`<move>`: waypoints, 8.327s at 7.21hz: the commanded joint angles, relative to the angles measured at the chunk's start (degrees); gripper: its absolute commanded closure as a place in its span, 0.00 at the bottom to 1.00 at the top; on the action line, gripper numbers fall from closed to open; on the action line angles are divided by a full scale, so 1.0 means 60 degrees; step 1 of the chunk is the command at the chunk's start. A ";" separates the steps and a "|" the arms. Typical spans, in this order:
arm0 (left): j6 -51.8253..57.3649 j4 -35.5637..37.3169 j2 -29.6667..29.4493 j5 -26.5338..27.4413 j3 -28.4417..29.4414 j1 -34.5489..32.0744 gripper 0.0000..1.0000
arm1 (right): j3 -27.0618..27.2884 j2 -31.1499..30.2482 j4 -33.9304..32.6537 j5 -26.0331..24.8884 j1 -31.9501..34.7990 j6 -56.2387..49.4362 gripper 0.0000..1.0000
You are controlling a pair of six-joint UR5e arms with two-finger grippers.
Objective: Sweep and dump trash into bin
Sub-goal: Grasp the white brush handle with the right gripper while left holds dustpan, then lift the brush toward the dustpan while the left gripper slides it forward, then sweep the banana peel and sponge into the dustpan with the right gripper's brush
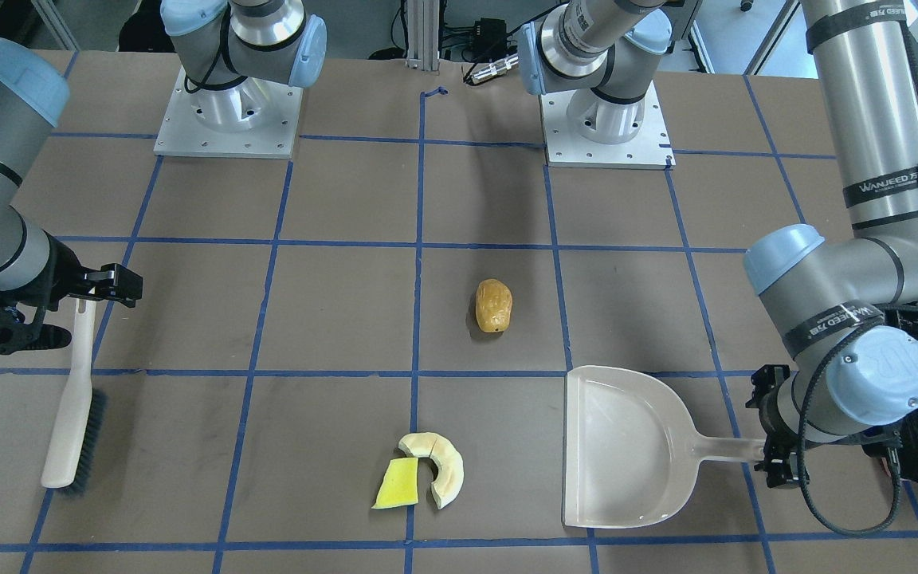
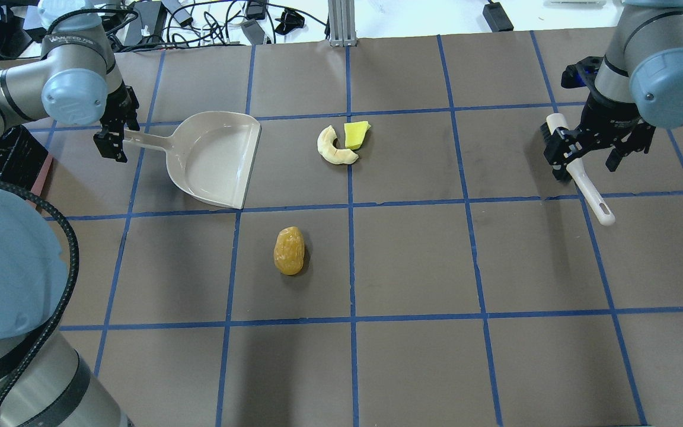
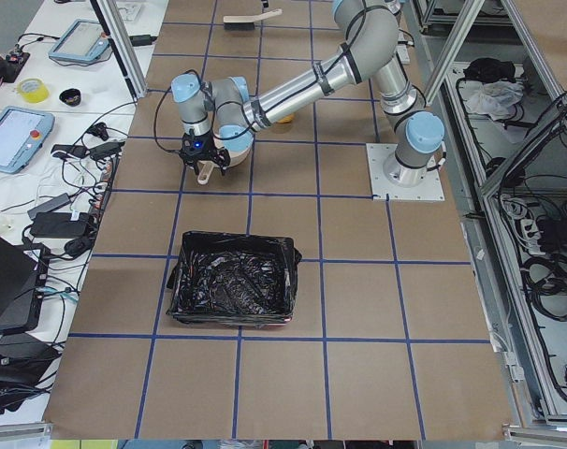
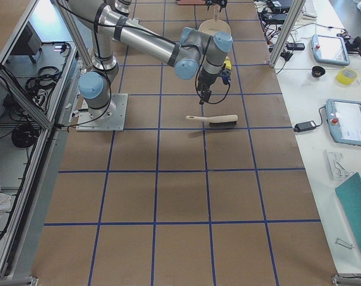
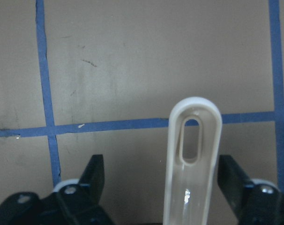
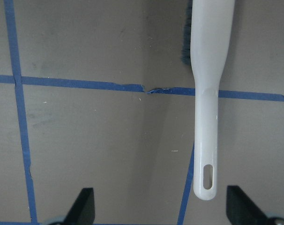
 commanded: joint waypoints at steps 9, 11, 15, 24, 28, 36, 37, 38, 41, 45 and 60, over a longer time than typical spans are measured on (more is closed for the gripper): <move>0.0381 0.0902 -0.0035 -0.0918 -0.0095 0.0039 1.00 | 0.0865 0.0504 -0.1321 -0.0590 -0.0628 -0.0972 0.02; 0.0162 0.0698 0.0140 -0.0773 0.0007 -0.0063 1.00 | 0.0938 0.0722 -0.1409 -0.0575 -0.0701 -0.0724 0.04; -0.0759 -0.0824 0.0449 -0.0378 0.0987 -0.0852 1.00 | 0.1171 0.0914 -0.1498 -0.0341 -0.0921 -0.0722 0.12; -0.2781 -0.0723 -0.0269 0.0839 0.1399 -0.2128 1.00 | 0.1494 0.0784 -0.2435 -0.0355 -0.0907 -0.0707 1.00; -0.3486 -0.0724 -0.0562 0.0825 0.2058 -0.2524 1.00 | 0.0897 0.0753 -0.2436 -0.0326 0.0260 0.0547 1.00; -0.3794 -0.0709 -0.0636 0.1029 0.1125 -0.2934 1.00 | -0.0232 0.1308 -0.0912 0.1354 0.3369 0.4899 1.00; -0.3794 -0.0709 -0.0563 0.1030 0.1005 -0.2978 1.00 | -0.0379 0.1527 -0.0912 0.1707 0.3588 0.5222 1.00; -0.3794 -0.0709 -0.0547 0.1030 0.1018 -0.2979 1.00 | -0.0482 0.1660 -0.0941 0.1783 0.4069 0.5965 1.00; -0.3794 -0.0709 -0.0445 0.1030 0.1033 -0.3124 1.00 | -0.1869 0.2784 -0.0926 0.2295 0.5009 0.6865 1.00; -0.3926 -0.0680 -0.0445 0.1001 0.1033 -0.3315 1.00 | -0.2196 0.3184 -0.0970 0.2456 0.5670 0.7276 1.00; -0.2564 0.0141 -0.0008 -0.2104 0.1150 -0.2381 1.00 | -0.2302 0.1255 0.1520 0.2018 0.6111 0.7789 1.00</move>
